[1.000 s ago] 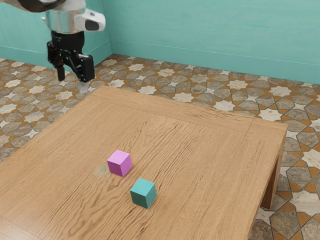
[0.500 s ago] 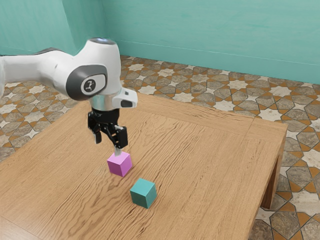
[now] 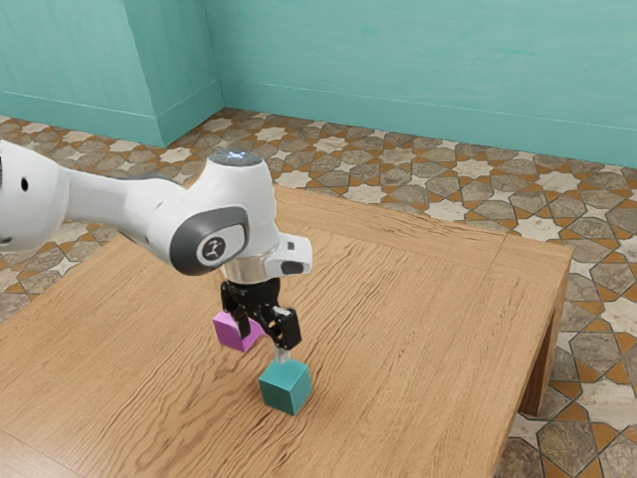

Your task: Pick up the blue block with one arm, and put the blue block on the pink block with one arm

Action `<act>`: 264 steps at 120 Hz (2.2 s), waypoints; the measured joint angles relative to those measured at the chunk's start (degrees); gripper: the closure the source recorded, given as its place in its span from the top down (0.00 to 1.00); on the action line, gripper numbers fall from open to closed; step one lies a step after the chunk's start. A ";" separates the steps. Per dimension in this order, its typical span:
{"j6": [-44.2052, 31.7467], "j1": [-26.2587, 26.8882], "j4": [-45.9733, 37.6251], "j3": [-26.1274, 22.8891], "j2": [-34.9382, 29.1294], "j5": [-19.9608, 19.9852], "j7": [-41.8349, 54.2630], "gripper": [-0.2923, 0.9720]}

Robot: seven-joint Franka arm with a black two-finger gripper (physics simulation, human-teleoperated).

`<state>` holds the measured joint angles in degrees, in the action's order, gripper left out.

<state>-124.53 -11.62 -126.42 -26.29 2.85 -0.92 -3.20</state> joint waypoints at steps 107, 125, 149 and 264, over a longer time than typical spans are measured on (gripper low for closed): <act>-6.73 0.36 1.66 -1.44 13.74 -5.46 -6.34 0.71; -6.94 0.36 1.84 -1.47 14.43 -6.61 -7.33 0.60; -7.18 0.37 2.03 -1.47 15.20 -8.45 -8.71 0.61; 4.43 -6.56 13.00 -1.67 11.82 -10.02 -2.57 0.54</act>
<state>-120.11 -18.19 -113.43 -27.96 14.67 -10.95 -5.77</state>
